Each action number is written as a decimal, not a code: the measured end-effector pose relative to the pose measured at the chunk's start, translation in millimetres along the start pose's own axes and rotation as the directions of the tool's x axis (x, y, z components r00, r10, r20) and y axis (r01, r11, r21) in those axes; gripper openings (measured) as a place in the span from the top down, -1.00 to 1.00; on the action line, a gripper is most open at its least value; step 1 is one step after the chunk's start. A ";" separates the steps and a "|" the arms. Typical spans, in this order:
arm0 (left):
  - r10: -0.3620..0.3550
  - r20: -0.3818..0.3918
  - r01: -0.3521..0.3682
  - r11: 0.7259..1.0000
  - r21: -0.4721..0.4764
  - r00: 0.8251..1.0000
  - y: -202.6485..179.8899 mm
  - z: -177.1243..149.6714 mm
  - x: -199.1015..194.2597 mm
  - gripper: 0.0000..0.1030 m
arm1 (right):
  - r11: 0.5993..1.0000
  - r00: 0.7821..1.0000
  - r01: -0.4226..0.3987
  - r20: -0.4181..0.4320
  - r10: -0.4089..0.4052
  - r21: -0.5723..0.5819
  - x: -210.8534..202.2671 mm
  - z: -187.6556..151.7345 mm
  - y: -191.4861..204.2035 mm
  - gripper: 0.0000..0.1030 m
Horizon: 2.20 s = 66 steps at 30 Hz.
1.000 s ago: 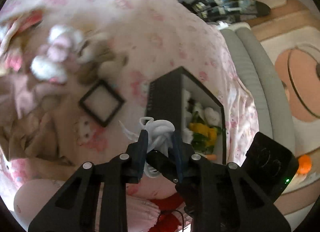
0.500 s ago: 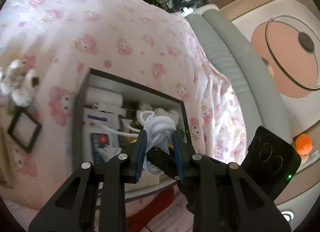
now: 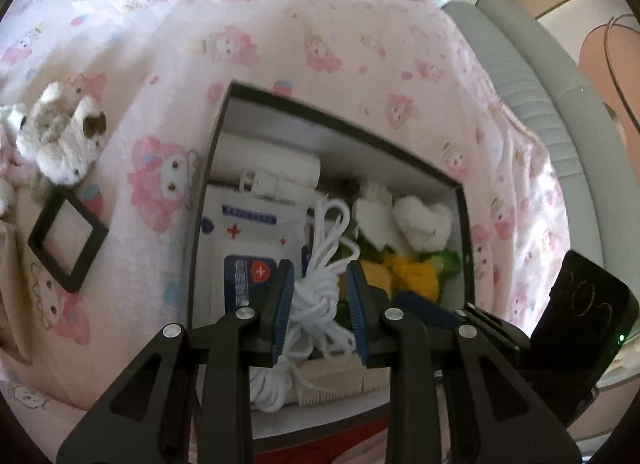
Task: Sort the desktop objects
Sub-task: 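Lower the knotted cord into the box and open the right gripper, then move both grippers back toward the beige cloth on the bed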
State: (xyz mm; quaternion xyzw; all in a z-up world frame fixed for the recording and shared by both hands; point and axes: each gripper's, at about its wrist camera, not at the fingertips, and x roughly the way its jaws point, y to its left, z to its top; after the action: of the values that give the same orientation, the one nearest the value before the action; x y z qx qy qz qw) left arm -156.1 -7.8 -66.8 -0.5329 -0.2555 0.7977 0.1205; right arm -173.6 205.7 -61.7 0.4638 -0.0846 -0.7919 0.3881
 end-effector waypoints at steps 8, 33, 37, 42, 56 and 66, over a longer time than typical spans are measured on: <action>0.029 -0.091 -0.025 0.999 0.042 0.995 -14.2 -10.6 35.2 0.43 | 0.971 0.971 0.234 0.029 -0.235 0.055 5.0 0.4 -15.2 0.54; 0.135 -0.061 -0.131 0.989 0.067 0.989 -10.3 -22.2 35.3 0.49 | 0.967 0.968 0.251 -0.009 -0.252 -0.045 37.1 -17.3 11.8 0.54; 0.076 0.003 -0.076 0.996 0.050 0.997 -15.1 -28.3 13.3 0.45 | 0.960 0.960 0.279 0.004 -0.279 -0.007 26.1 -11.5 13.2 0.54; 0.089 0.081 -0.096 0.991 0.089 0.993 -31.4 -30.2 -25.2 0.43 | 0.955 0.953 0.294 0.059 -0.296 0.039 1.9 1.9 33.7 0.53; 0.092 0.247 -0.132 0.980 0.152 0.965 -30.3 -57.2 -127.0 0.13 | 0.945 0.942 0.324 0.110 -0.318 -0.040 -18.1 2.8 120.3 0.30; 0.113 0.288 -0.149 0.983 0.105 0.951 14.1 -78.3 -162.9 0.10 | 0.951 0.949 0.304 0.106 -0.298 -0.050 1.0 -7.7 159.7 0.30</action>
State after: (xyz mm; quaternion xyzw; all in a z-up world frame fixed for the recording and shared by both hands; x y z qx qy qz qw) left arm -17.9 -73.4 30.5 -0.4213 -0.1833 0.8859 0.0629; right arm -82.1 97.5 12.2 0.4191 -0.0057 -0.8659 0.2732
